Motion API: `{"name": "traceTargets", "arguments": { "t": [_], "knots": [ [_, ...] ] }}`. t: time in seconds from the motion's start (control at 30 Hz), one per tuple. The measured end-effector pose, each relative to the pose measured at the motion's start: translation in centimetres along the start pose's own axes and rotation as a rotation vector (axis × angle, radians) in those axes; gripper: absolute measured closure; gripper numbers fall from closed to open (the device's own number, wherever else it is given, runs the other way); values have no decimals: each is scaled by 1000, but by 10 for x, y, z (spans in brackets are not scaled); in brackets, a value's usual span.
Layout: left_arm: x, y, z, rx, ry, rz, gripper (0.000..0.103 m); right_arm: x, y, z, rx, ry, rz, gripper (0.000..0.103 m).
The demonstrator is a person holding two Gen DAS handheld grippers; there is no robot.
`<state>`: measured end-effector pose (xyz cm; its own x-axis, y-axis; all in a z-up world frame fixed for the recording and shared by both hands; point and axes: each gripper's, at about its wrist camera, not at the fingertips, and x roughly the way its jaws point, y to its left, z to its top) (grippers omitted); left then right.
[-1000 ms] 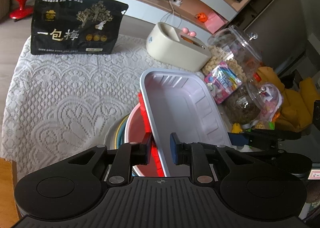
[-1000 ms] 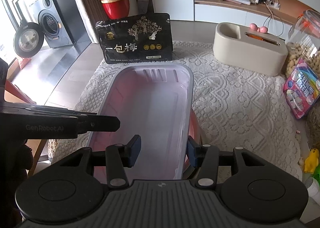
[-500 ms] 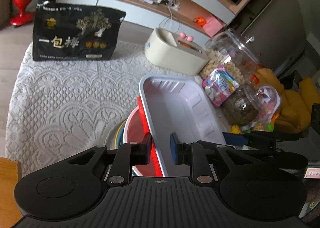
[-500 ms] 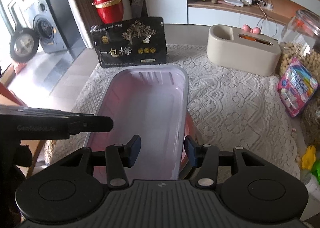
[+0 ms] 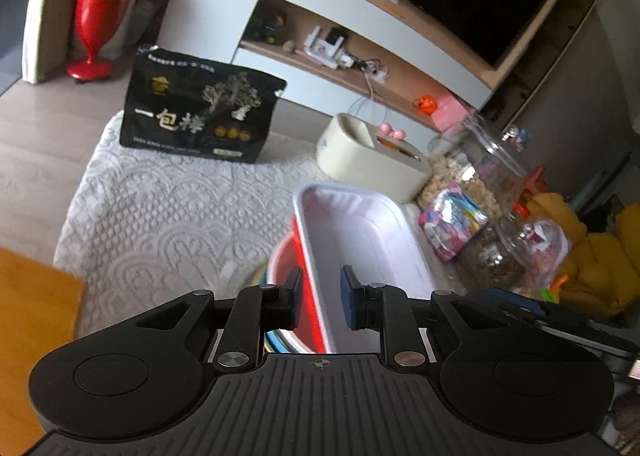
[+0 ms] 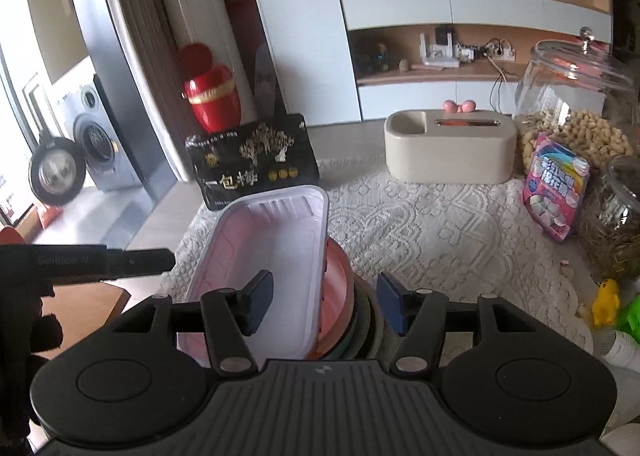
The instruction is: Organize plates and bowls
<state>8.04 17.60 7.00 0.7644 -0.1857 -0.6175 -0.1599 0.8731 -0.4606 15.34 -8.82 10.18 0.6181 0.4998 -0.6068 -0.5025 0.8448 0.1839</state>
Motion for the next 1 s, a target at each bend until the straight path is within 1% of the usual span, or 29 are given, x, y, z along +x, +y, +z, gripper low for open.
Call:
{"name": "traceTargets", "arguments": {
  "t": [0.17,0.27,0.3,0.33,0.37,0.4,0.43,0.47,0.5,0.57,0.63,0.7,0.77,0.83,0.87,0.93,1.0],
  "knots": [
    [-13,-10,-16,-17,-6,3,81,-6,-12,-10,22,10,6,45],
    [-29,-22,-36,17,-60,25,81,-17,-19,-23,29,-3,10,45],
    [-36,-29,-46,44,-94,44,81,-21,-21,-30,27,-6,16,45],
    [-43,-38,-62,80,-154,80,81,-26,-22,-37,23,-10,24,45],
    [-51,-47,-81,129,-223,120,81,-30,-22,-48,15,-16,27,45],
    [-56,-59,-106,207,-291,163,81,-34,-21,-57,10,-20,24,45],
    [-59,-69,-125,267,-319,184,81,-38,-21,-68,6,-25,22,45],
    [-59,-78,-144,321,-329,197,81,-40,-21,-81,8,-27,25,45],
    [-58,-85,-160,345,-322,198,84,-41,-21,-95,16,-28,31,44],
    [-57,-91,-185,332,-290,171,84,-42,-19,-122,36,-31,24,44],
    [-55,-94,-202,305,-254,136,85,-44,-17,-149,62,-32,22,44],
    [-55,-97,-215,306,-235,125,85,-46,-15,-169,52,-28,26,44],
    [-54,-104,-223,345,-238,155,85,-53,-13,-180,25,-53,-5,44],
    [-53,-109,-227,372,-240,193,85,-63,-13,-188,-6,-100,-38,44],
    [-56,-110,-231,372,-248,216,85,-68,-12,-189,-15,-120,-46,44],
    [-55,-111,-232,364,-256,259,85,-71,-12,-191,-21,-136,-50,40],
    [-54,-108,-232,352,-251,260,86,-71,-13,-189,-20,-133,-42,40]
  ]
}}
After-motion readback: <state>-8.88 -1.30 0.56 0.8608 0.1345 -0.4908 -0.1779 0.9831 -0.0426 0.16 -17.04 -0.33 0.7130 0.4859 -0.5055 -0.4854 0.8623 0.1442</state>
